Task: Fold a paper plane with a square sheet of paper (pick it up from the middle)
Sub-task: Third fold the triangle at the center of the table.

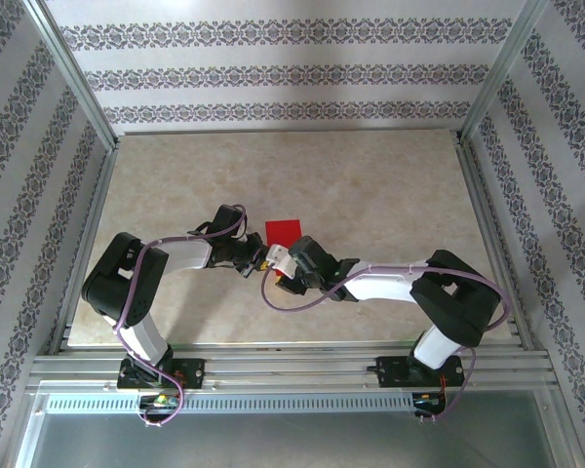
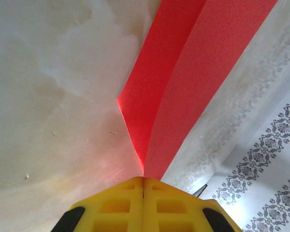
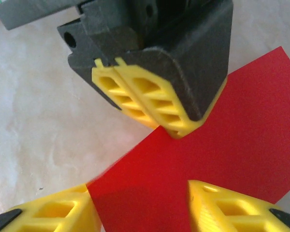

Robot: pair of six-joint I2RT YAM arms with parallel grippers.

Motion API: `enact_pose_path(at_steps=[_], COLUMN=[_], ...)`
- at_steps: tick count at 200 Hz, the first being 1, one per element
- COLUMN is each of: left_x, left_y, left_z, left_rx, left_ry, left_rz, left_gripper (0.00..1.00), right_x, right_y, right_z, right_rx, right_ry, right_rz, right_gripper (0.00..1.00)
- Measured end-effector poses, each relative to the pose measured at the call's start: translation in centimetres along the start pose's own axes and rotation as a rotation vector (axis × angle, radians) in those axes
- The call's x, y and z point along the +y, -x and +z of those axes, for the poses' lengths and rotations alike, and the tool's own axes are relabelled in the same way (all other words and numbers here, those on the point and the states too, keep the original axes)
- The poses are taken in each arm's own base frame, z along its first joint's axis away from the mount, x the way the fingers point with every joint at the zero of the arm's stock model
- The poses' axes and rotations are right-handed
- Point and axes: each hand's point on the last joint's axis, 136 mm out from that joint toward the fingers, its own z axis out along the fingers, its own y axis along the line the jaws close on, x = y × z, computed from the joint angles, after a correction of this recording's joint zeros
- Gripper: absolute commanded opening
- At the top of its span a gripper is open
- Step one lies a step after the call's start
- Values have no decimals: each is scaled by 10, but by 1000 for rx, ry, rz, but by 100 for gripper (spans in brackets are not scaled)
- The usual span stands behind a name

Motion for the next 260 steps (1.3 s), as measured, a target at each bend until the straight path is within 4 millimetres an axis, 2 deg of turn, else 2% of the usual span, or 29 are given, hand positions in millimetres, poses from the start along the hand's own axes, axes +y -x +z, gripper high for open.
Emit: enact_pose_path(at_steps=[36, 81, 92, 125, 146, 172, 186, 199, 228, 260], left_x=[0, 0, 0, 1, 6, 14, 9, -1, -30, -41], left_y=[0, 0, 0, 1, 9, 30, 38, 38, 32, 26], left_z=[0, 0, 0, -3, -18, -51, -65, -68, -60, -25], left_rx=[0, 0, 0, -8, -46, -141, -178, -181, -154, -83], left_ry=[0, 0, 0, 0, 3, -8, -23, -34, -59, -23], left_rz=[-1, -2, -2, 3, -2, -15, 10, 54, 160, 235], left_gripper=[1, 3, 6, 25, 32, 37, 38, 38, 34, 26], right_x=[0, 3, 4, 7, 14, 20, 23, 25, 31, 36], right_y=[2, 3, 3, 4, 3, 1, 0, 1, 3, 8], right_z=[1, 1, 1, 1, 1, -1, -2, -3, -6, -8], right_rx=[-8, -14, -15, -21, -20, -16, -18, -21, -28, -39], right_ry=[3, 17, 22, 45, 83, 144, 175, 205, 264, 310], right_rz=[-13, -18, -18, -16, -6, 40, 75, 111, 187, 259], right_gripper=[25, 15, 13, 8, 7, 7, 7, 7, 7, 7])
